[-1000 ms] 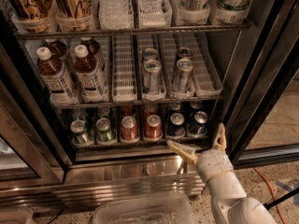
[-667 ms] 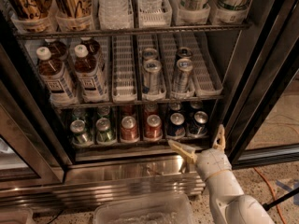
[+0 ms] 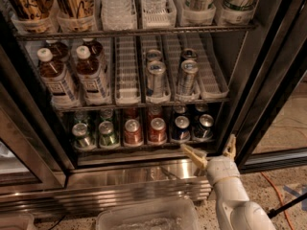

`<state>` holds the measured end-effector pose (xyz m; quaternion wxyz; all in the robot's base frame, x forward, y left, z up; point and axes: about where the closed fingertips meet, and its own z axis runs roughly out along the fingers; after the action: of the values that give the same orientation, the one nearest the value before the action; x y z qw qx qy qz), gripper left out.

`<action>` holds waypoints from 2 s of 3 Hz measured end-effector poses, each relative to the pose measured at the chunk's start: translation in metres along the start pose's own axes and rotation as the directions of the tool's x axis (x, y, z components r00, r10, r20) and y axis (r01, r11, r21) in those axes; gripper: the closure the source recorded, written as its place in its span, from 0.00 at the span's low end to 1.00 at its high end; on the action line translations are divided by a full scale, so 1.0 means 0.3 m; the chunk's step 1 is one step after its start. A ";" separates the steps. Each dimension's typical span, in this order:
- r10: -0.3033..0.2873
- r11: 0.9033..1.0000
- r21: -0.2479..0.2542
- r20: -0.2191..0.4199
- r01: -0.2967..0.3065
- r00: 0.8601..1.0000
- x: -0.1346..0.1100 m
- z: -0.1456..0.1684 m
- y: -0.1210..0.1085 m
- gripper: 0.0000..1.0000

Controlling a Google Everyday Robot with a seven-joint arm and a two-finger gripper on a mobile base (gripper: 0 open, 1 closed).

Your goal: Pick pepsi can from bottom shelf of fridge

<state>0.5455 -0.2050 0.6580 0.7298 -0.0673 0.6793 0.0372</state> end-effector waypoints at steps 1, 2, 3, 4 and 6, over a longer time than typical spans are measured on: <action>0.046 0.999 0.013 -0.013 -0.046 0.999 0.064 0.003 -0.024 0.00; 0.068 0.998 0.019 -0.066 -0.067 0.995 0.176 0.003 -0.039 0.00; 0.068 0.998 0.019 -0.066 -0.067 0.995 0.176 0.003 -0.039 0.00; 0.068 0.998 0.019 -0.066 -0.067 0.995 0.176 0.003 -0.039 0.18; 0.068 0.998 0.019 -0.066 -0.067 0.995 0.176 0.003 -0.039 0.44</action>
Offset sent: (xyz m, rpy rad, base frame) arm 0.0068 -0.0180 -0.0594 0.0857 0.0934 -0.0183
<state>0.5519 -0.2185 0.6059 0.7055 -0.0394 0.7055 0.0540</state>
